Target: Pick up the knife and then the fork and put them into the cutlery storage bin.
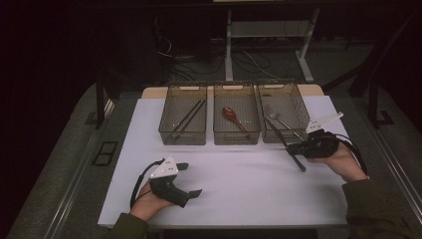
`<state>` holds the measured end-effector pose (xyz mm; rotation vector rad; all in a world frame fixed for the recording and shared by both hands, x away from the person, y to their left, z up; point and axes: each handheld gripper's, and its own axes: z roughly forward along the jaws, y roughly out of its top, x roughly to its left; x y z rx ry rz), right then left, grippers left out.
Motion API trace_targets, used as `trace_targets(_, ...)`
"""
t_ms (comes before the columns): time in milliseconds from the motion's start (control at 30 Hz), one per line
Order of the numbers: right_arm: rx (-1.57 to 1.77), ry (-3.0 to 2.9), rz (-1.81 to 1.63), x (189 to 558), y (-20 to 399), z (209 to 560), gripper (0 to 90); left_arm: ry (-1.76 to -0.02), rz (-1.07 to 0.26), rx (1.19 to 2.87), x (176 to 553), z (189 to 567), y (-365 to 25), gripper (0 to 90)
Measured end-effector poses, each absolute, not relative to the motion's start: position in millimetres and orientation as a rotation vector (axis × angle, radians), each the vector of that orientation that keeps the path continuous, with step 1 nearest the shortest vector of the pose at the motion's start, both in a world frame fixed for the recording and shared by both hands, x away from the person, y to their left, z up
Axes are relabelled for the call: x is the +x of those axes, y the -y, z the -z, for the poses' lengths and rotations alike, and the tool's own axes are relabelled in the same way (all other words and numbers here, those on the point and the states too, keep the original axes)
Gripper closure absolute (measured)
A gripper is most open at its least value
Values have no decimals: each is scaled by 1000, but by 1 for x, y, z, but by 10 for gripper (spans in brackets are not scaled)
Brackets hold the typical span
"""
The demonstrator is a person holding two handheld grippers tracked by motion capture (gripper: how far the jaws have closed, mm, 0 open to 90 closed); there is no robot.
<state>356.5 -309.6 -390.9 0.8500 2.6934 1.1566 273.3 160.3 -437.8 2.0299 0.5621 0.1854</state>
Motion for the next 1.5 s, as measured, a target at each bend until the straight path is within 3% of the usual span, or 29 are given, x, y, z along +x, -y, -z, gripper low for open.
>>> trace_targets(533, 1034, -2398, -1431, 358, 329, 376, 792, -566, -183, 2029, 273, 438, -158, 0)
trace_targets(1000, 1089, -2201, -1463, 366, 338, 354, 792, -574, -182, 2020, 273, 437, -159, 0)
trace_targets(1500, 1137, -2081, -1427, 404, 341, 329, 792, -571, -182, 2020, 273, 437, -159, 0)
